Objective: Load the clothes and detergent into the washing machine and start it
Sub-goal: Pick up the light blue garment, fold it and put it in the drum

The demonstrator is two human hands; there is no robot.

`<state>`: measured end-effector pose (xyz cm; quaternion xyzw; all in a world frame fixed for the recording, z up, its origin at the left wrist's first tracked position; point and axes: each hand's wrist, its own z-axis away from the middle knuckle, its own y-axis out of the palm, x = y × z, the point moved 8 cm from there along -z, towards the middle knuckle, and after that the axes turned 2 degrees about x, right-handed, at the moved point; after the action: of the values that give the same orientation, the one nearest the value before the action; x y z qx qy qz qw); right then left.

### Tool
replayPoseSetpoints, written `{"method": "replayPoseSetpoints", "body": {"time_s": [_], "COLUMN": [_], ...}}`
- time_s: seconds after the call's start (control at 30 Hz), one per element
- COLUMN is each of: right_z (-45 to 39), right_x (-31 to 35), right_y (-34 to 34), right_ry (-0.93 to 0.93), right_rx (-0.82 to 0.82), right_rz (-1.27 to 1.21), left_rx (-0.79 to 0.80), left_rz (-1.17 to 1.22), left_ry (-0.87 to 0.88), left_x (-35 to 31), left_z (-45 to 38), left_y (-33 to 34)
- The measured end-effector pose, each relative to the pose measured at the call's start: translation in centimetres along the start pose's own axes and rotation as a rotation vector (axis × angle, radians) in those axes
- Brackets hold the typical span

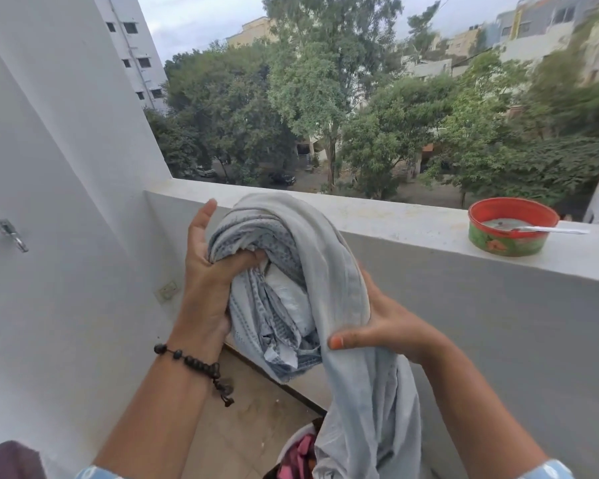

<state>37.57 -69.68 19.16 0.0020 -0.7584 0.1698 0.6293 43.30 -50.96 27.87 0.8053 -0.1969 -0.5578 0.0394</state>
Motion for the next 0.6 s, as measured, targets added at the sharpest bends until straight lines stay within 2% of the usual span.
{"method": "replayPoseSetpoints", "body": {"time_s": [0.17,0.27,0.4,0.5,0.6], "right_z": [-0.2,0.1,0.4,0.1,0.1], "right_x": [0.3,0.5,0.9,1.0,1.5], "right_y": [-0.4,-1.6,-2.6,-3.1,-3.6], "right_ry": [-0.002,-0.046,-0.063,-0.069,-0.102], "right_rx": [-0.18,-0.253,-0.221,-0.214,-0.262], "right_rz": [0.017,-0.007,-0.066,-0.052,-0.048], "left_rx": [-0.051,0.047,0.138,0.29,0.509], "left_rz": [0.12,0.02,-0.148,-0.226,-0.47], "left_ry": [-0.112,-0.175,-0.238,-0.369,-0.473], "left_x": [1.1,1.4,1.6,2.3,1.9], "left_z": [-0.3,0.0,1.1,2.2,3.3], "left_y": [-1.4,-1.8,-2.7,-2.7,-2.7]}}
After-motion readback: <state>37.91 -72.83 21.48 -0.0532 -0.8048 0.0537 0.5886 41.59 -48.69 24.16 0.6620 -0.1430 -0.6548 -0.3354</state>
